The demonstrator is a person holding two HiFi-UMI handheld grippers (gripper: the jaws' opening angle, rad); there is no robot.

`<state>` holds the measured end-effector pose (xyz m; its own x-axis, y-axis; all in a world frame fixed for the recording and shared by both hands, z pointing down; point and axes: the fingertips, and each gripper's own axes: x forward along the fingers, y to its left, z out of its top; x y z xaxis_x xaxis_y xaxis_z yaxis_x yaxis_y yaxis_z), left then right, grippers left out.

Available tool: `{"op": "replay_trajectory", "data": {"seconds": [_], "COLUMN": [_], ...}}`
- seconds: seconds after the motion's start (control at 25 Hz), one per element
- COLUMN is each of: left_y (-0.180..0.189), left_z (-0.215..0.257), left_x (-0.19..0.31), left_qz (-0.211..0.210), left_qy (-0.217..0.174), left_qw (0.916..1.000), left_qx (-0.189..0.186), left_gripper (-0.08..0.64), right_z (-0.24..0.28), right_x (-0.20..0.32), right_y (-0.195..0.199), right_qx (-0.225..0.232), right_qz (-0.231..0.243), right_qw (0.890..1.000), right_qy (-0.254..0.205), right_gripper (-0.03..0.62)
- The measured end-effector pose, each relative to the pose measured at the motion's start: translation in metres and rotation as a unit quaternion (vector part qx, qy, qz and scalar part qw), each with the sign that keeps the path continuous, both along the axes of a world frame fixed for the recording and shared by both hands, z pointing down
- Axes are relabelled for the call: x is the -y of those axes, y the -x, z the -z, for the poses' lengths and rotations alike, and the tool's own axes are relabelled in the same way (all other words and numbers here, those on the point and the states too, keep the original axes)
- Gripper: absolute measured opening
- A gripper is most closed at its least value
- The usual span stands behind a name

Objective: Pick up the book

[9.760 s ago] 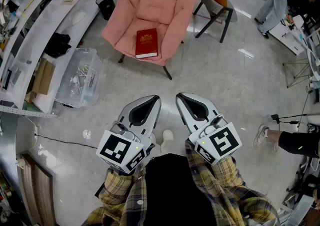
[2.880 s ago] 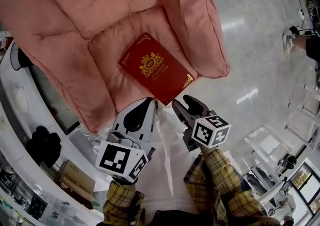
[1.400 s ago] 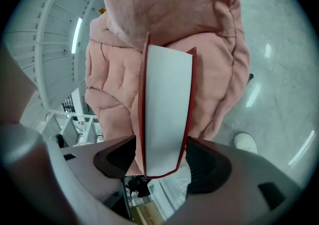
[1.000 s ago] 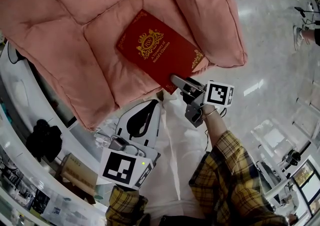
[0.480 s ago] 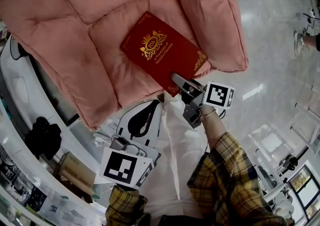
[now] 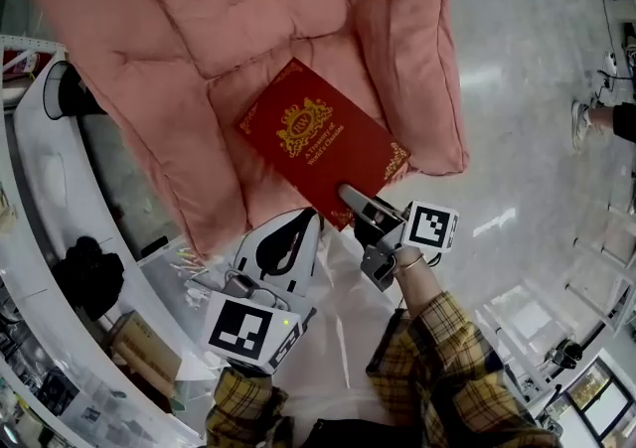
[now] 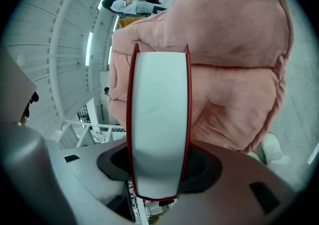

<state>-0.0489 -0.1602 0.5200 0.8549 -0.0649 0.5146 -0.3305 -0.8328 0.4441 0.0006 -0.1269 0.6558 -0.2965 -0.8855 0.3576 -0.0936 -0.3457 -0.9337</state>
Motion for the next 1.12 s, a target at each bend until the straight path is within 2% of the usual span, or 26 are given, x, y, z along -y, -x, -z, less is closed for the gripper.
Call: {"op": "replay_trajectory", "data": {"seconds": [0.28, 0.4, 0.56, 0.72, 0.92, 1.12], "left_y": [-0.003, -0.004, 0.008, 0.013, 0.021, 0.026], "left_z": [0.077, 0.112, 0.153, 0.190, 0.230, 0.257], "left_x": [0.022, 0.027, 0.035, 0.044, 0.038, 0.033], "left_qz": [0.008, 0.009, 0.016, 0.021, 0.026, 0.033], "left_qy": [-0.034, -0.055, -0.078, -0.109, -0.123, -0.135], "left_qw": [0.9991, 0.9978, 0.9959, 0.9924, 0.9898, 0.9865], "left_qx": [-0.026, -0.037, -0.043, -0.054, -0.068, -0.087], "left_gripper": [0.003, 0.003, 0.003, 0.003, 0.003, 0.003], "right_z": [0.090, 0.138, 0.188, 0.232, 0.273, 0.315], "right_x": [0.010, 0.019, 0.016, 0.013, -0.003, -0.007], "right_y": [0.007, 0.006, 0.005, -0.004, -0.005, 0.004], "right_qx": [-0.011, 0.004, 0.007, -0.008, -0.029, -0.030], "right_qz": [0.039, 0.035, 0.033, 0.038, 0.052, 0.057], "right_qw": [0.999, 0.998, 0.996, 0.994, 0.992, 0.988], "right_qy": [-0.021, -0.059, -0.080, -0.100, -0.108, -0.142], "right_gripper": [0.245, 0.245, 0.245, 0.245, 0.245, 0.245]}}
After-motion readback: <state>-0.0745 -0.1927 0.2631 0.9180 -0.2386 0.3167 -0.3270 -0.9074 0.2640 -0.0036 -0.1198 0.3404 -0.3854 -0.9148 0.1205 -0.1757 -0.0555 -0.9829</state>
